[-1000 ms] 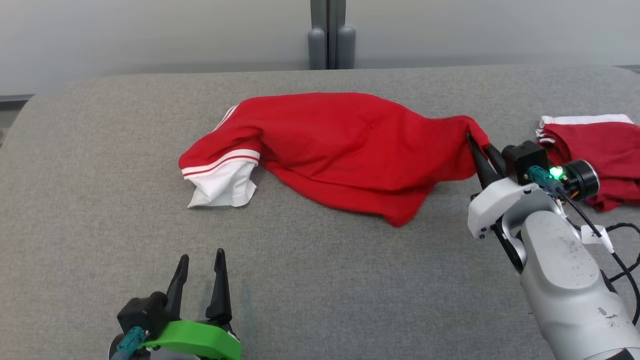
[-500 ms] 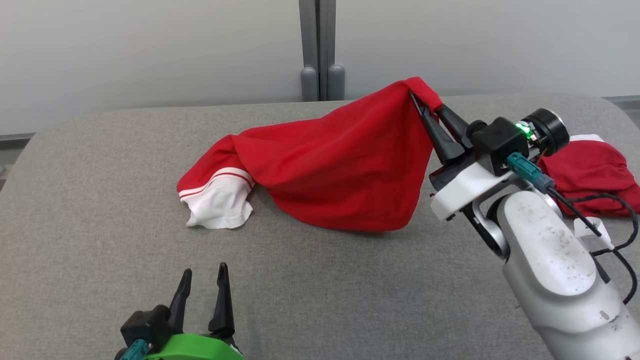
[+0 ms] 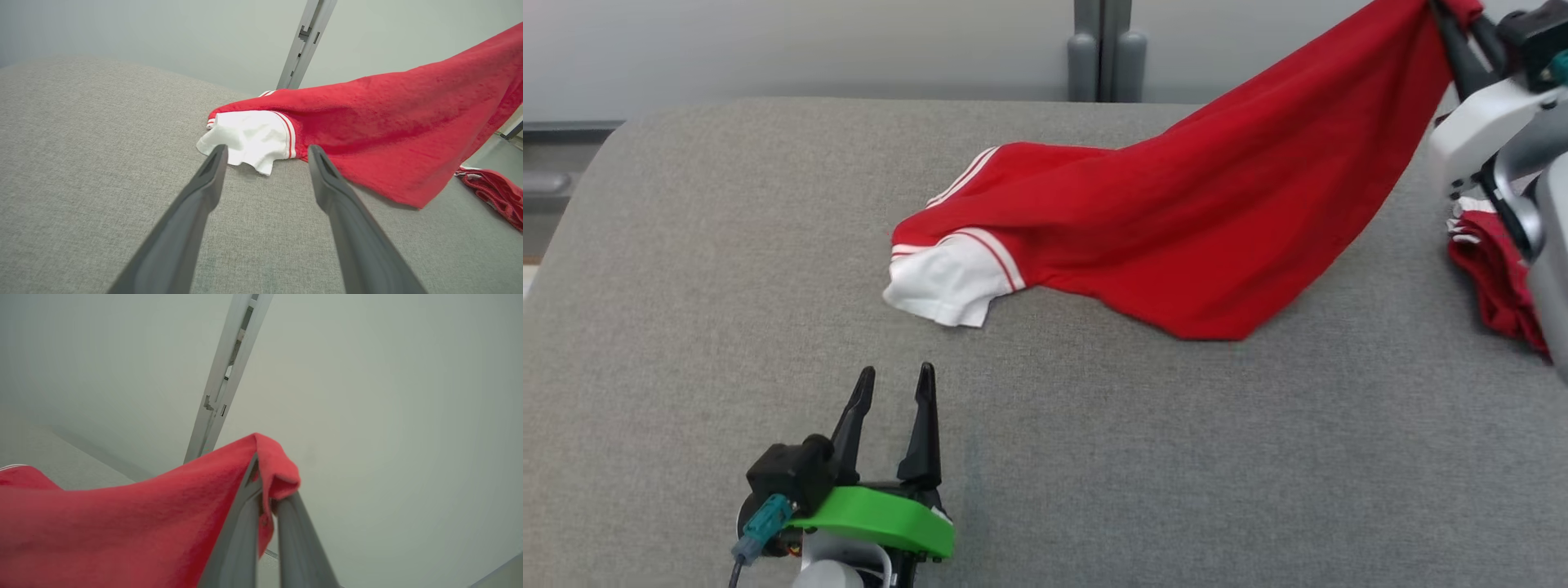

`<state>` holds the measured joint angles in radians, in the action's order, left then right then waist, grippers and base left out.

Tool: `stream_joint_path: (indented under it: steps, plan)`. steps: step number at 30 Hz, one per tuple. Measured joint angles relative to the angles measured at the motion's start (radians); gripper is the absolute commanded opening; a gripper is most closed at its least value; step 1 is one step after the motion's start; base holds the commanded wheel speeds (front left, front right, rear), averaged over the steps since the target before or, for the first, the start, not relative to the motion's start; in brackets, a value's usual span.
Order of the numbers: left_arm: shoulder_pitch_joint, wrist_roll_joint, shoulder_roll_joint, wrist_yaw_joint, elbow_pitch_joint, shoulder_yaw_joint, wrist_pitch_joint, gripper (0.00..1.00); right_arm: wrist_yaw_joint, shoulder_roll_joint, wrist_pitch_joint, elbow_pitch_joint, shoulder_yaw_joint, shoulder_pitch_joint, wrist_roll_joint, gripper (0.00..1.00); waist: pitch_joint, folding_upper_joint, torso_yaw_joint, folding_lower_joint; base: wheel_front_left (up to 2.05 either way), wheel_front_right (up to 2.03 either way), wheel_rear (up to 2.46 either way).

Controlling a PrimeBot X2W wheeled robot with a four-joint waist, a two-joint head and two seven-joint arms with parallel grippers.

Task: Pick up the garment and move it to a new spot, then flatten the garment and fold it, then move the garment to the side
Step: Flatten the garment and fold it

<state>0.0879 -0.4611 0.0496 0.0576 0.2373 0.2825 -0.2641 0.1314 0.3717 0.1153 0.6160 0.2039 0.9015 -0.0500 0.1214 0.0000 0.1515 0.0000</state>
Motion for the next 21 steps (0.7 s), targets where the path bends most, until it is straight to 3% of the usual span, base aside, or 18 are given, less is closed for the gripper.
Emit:
stream_joint_path:
  steps: [3,9,10,11,12,21]
  plan:
    - [0.032,-0.013,0.000,0.001,-0.011,0.027,0.000,1.00,0.000,0.038,0.024,0.103,-0.017,0.092,0.037,0.00,0.039,0.0000,0.034,0.0000,0.00,0.00,0.00]
    - [0.076,-0.022,0.000,0.002,-0.034,0.059,0.000,1.00,0.000,0.031,0.066,0.268,-0.027,0.236,0.118,0.00,0.118,0.0000,0.088,0.0000,0.00,0.00,0.00]
    - [0.081,-0.023,0.000,0.002,-0.037,0.062,0.000,1.00,0.000,0.024,0.071,0.289,-0.030,0.250,0.129,0.08,0.129,0.0000,0.094,0.0000,0.00,0.00,0.00]
    - [0.087,-0.026,0.000,0.002,-0.039,0.065,0.000,1.00,0.000,0.012,0.072,0.315,-0.035,0.262,0.143,0.30,0.142,0.0000,0.100,0.0000,0.00,0.00,0.00]
    - [0.093,-0.028,0.000,-0.001,-0.041,0.068,0.000,1.00,0.000,-0.002,0.079,0.341,-0.038,0.269,0.154,1.00,0.155,0.0000,0.106,0.0000,0.00,0.00,0.00]
    - [0.111,-0.027,0.000,-0.007,-0.044,0.067,0.000,1.00,0.000,-0.071,0.141,0.424,-0.069,0.270,0.188,1.00,0.202,0.0000,0.111,0.0001,0.00,0.00,0.00]
